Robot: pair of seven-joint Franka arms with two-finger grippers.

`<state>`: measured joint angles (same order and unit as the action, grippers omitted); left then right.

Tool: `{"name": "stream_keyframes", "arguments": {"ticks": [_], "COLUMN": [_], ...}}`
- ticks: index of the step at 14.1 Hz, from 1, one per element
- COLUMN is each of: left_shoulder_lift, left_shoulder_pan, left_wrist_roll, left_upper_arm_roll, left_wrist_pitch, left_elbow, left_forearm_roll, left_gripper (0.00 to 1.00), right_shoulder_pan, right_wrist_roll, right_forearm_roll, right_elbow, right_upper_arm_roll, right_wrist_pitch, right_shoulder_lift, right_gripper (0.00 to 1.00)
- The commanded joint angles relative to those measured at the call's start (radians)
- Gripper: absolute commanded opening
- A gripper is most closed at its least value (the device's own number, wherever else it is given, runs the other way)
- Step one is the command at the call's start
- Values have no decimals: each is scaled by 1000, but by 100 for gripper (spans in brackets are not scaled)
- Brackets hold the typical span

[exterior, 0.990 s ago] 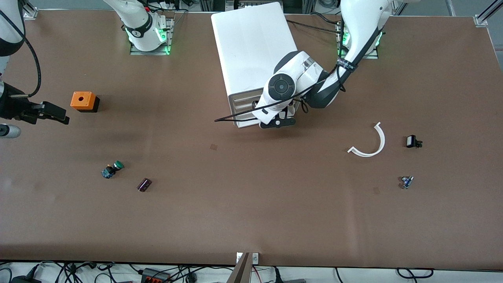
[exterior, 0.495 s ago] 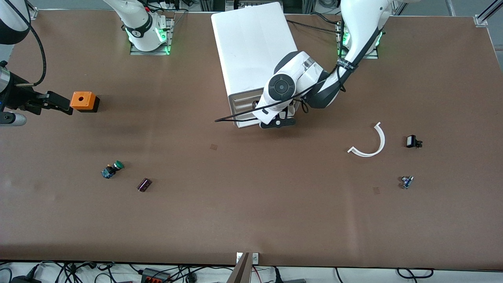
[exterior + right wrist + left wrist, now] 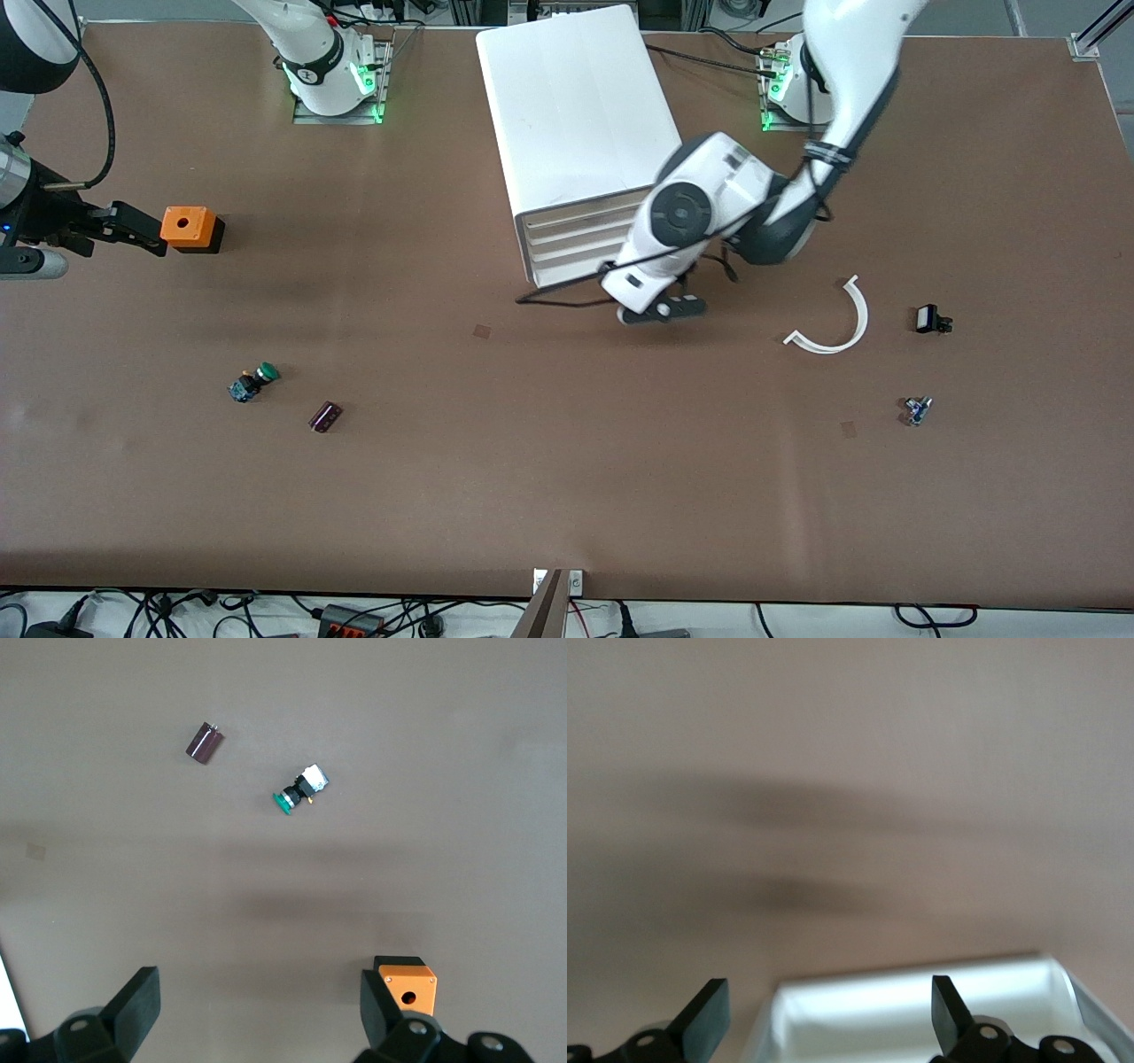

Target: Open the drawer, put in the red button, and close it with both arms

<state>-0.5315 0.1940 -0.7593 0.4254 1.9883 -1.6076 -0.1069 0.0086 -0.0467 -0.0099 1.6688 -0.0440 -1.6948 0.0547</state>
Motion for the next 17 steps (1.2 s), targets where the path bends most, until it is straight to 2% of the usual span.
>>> {"name": "stream_keyframes", "arguments": {"ticks": [1, 4, 7, 9, 11, 13, 14, 17], "left_shoulder_lift": [30, 47, 90, 157, 256, 387, 436, 504], "left_shoulder_pan": [-95, -178, -246, -277, -257, -208, -183, -179], "left_wrist_roll": [150, 263, 443, 556, 682, 762, 788, 790], "left_upper_arm_roll": [3, 7, 1, -31, -141, -282, -322, -365], "left_wrist_pitch": [-90, -259, -351, -368, -393, -385, -376, -339], "left_elbow": [66, 184, 248, 230, 175, 53, 7, -21], "left_forearm_roll": [-31, -33, -28, -13, 50, 137, 141, 136], "left_gripper": [100, 100, 100, 100, 100, 100, 100, 100], "right_shoulder_pan": [-1, -1, -1, -1, -1, -1, -1, -1], "right_wrist_roll": [36, 30, 25, 27, 27, 33, 31, 30], "right_forearm_roll": [-7, -9, -12, -10, -10, -9, -9, -9], "right_elbow": [17, 16, 14, 13, 12, 12, 12, 12], "right_upper_arm_roll": [4, 3, 4, 4, 4, 3, 3, 4], "right_wrist_pitch": [-3, 9, 18, 18, 18, 20, 20, 20], "right_shoulder_lift": [-26, -27, -27, -27, -27, -27, -27, -26], "right_gripper": [100, 100, 100, 100, 100, 100, 100, 100]}}
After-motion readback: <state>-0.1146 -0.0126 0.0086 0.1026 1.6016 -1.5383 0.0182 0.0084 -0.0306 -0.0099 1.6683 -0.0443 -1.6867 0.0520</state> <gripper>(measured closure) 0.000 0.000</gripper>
